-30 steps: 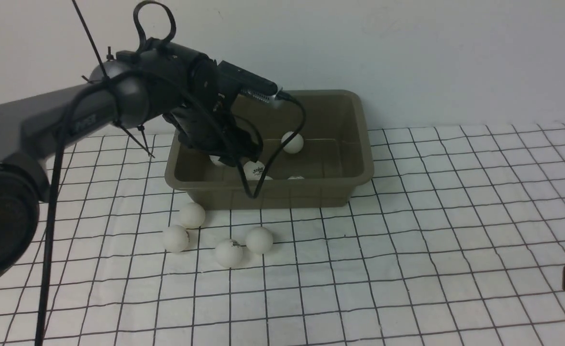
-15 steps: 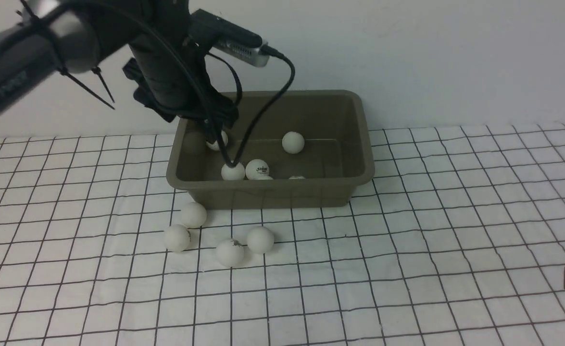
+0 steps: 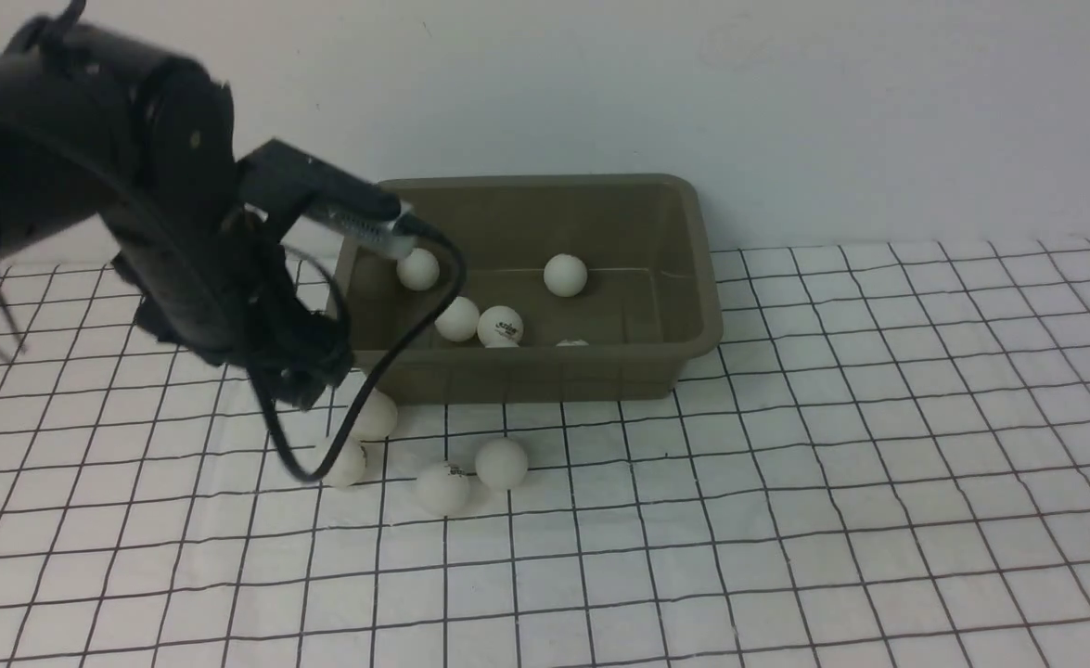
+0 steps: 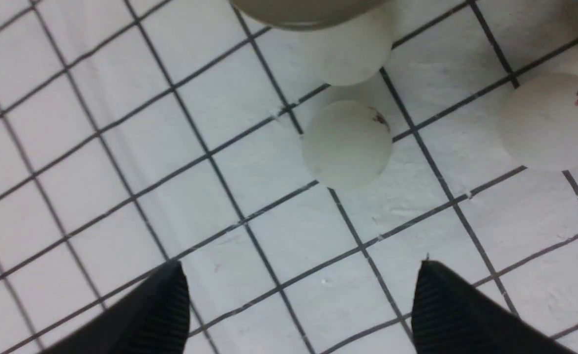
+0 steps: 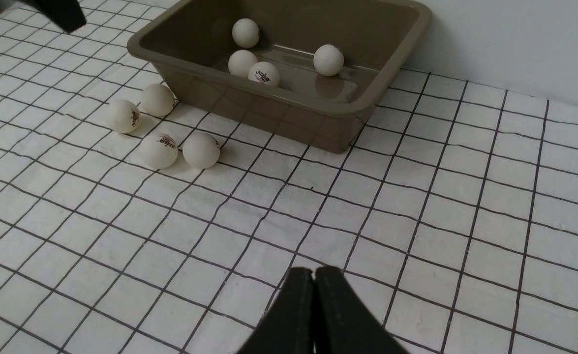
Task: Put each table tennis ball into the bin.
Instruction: Use the left arm to clamp the table tennis ball closest to it
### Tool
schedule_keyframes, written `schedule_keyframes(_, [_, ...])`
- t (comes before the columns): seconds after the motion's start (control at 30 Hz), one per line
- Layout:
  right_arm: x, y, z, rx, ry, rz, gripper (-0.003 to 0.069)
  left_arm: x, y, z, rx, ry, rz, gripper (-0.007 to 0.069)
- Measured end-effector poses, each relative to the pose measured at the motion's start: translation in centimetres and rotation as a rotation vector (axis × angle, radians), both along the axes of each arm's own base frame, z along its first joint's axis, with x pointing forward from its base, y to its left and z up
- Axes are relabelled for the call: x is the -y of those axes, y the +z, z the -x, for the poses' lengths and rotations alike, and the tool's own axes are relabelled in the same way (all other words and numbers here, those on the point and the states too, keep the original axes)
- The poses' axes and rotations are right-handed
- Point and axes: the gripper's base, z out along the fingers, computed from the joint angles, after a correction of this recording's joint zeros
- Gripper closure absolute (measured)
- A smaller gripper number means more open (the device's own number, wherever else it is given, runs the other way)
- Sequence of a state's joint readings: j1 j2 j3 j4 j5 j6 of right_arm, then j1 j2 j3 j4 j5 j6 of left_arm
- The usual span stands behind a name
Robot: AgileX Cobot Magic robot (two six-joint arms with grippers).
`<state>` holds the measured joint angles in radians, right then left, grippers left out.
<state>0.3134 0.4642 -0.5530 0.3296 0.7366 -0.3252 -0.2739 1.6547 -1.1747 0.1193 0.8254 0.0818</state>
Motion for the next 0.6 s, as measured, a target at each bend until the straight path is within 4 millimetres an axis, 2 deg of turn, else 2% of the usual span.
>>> schedule_keyframes(0.2, [-0.1, 0.0, 0.0, -0.001, 0.004, -0.008, 0.0669, 0.3, -2.9, 0.1, -0.005, -0.016, 0.029, 0.0082])
schedule_keyframes(0.6, [-0.3, 0.1, 0.1, -0.018, 0.014, -0.062, 0.0669, 1.0, -7.1, -1.8, -0.008, -0.026, 0.052, 0.0082])
